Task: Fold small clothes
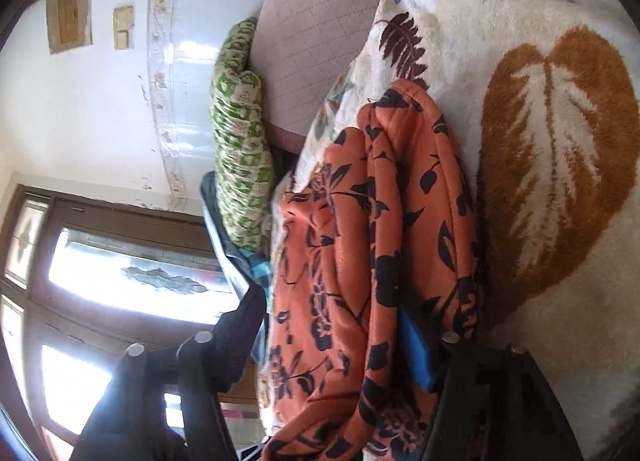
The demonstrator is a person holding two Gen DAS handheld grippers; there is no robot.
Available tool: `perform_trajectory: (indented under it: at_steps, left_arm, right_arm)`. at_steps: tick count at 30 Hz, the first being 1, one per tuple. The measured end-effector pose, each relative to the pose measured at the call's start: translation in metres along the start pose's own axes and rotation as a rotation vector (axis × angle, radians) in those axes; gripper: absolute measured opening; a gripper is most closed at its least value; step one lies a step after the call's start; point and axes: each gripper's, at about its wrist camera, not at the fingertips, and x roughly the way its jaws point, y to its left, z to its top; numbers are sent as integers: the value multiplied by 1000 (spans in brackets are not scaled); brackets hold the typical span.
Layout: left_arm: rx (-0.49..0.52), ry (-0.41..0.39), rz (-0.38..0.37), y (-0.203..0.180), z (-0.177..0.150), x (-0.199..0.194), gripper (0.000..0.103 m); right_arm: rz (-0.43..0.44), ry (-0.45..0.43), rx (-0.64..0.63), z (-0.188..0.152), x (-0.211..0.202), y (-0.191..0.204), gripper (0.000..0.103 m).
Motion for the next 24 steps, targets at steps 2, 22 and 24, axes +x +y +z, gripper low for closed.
perform_trajectory:
  at_steps: [2, 22, 24]
  left_arm:
    - [-4, 8, 1, 3, -1, 2, 11]
    - [7, 54, -189, 1, 5, -10, 13]
    - [25, 3, -180, 9, 8, -37, 14]
  right_arm:
    - [-50, 20, -13, 1, 10, -4, 23]
    - [-129, -143, -44, 7, -50, -10, 23]
    - [-115, -203, -58, 7, -64, -5, 23]
